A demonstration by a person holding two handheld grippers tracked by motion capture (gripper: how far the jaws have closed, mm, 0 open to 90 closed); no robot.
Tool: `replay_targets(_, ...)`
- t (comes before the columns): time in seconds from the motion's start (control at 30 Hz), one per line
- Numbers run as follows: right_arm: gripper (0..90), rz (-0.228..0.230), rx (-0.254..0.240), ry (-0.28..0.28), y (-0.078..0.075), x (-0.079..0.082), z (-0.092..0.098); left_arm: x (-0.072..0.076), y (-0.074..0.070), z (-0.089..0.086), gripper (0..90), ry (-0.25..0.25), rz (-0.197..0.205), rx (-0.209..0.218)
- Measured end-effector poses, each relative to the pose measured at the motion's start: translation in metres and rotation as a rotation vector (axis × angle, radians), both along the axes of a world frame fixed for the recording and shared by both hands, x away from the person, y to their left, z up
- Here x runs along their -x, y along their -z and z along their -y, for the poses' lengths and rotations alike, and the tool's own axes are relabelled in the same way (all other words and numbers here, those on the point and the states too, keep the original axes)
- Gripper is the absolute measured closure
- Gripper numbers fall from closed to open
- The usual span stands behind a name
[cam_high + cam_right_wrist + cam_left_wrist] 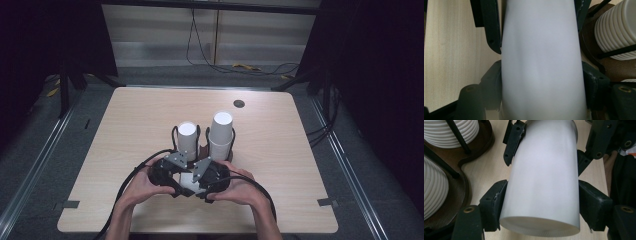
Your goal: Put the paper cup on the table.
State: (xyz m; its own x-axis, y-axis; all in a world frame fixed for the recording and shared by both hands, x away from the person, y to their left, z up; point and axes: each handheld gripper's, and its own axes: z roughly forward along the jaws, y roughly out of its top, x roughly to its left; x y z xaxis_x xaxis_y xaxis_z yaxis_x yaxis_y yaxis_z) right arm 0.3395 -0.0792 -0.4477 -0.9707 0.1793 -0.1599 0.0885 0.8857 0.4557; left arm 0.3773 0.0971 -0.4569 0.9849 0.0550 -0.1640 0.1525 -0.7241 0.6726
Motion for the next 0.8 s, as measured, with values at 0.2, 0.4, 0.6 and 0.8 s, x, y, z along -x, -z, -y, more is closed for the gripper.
replay_targets(0.2,29.5,-0.002,0.003,-0.002,0.001,-0.001,0.001,0.0,0.003,0.001,29.9,-0.008,-0.008,0.01)
replay_targets(0.4,22.6,-0.007,-0.019,0.028,0.004,-0.001,0.004,0.001,-0.001,-0.001,32.8,0.003,0.004,0.004)
replay_targets(0.6,15.6,0.021,-0.059,0.065,0.002,-0.002,0.01,0.002,-0.003,-0.004,33.0,-0.015,0.018,0.029)
replay_targets(0.8,15.4,0.002,-0.077,0.088,0.001,-0.001,0.017,0.002,-0.003,-0.008,33.0,-0.021,0.027,0.025)
